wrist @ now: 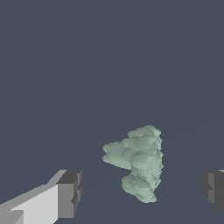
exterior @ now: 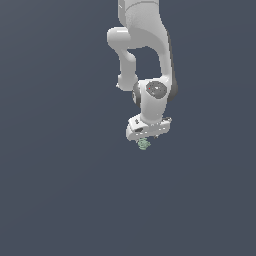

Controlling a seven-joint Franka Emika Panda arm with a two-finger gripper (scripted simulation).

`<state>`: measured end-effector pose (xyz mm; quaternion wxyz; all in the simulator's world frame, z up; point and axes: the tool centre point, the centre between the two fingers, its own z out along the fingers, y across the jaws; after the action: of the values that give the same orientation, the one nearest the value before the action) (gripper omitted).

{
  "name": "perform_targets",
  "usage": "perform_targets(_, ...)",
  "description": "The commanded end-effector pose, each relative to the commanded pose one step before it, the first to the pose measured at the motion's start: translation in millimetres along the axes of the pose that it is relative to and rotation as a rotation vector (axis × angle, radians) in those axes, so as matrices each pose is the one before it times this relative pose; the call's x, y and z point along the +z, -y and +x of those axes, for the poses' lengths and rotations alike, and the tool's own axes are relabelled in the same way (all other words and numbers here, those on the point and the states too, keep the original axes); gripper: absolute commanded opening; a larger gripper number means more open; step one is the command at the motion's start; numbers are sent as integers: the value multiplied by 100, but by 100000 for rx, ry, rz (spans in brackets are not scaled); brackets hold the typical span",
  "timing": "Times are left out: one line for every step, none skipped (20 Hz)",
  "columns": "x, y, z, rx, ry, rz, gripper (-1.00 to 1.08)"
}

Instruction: Pick up the object and move it to a goal position.

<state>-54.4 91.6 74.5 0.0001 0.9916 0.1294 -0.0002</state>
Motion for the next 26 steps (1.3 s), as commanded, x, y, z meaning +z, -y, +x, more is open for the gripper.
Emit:
perform_targets(905,40,-71,-93,69,19,100)
perform_targets(500,-9,-22,0,0,0,100)
perform_targets(545,26,-21,-64,-25,5,100)
perform_targets(524,26,-17,-64,-26,5,100)
perform_targets(471,-9,-11,0,0,0,100)
perform_targets(387,27,0,-63,-28,2,100)
perform_targets(333,-8,7,0,0,0,100)
perform_targets(264,-7,14,0,0,0,100)
perform_targets(198,-6,19,0,0,0,100)
perform_targets(136,-5,20,0,0,0,100)
perform_targets(79,-3,15,0,0,0,100)
perform_targets(26,-1,6,0,0,0,100)
perform_targets(0,0,0,0,0,0,-100)
perform_targets(0,0,0,0,0,0,-100)
perform_targets(0,0,0,0,0,0,-100)
perform_targets(0,0,0,0,0,0,-100)
perform_targets(0,0,0,0,0,0,-100)
perform_targets(0,0,0,0,0,0,-100)
perform_targets(0,0,0,0,0,0,-100)
perform_targets(0,0,0,0,0,0,-100)
perform_targets(0,0,0,0,0,0,-100)
perform_targets(0,0,0,0,0,0,-100)
perform_targets(-53,-6,8,14,-61,-28,-100)
perform_targets(-23,-19,-8,0,0,0,-100)
perform_targets(-68,-58,-23,0,0,0,-100)
perform_targets(-113,-96,-38,0,0,0,-100)
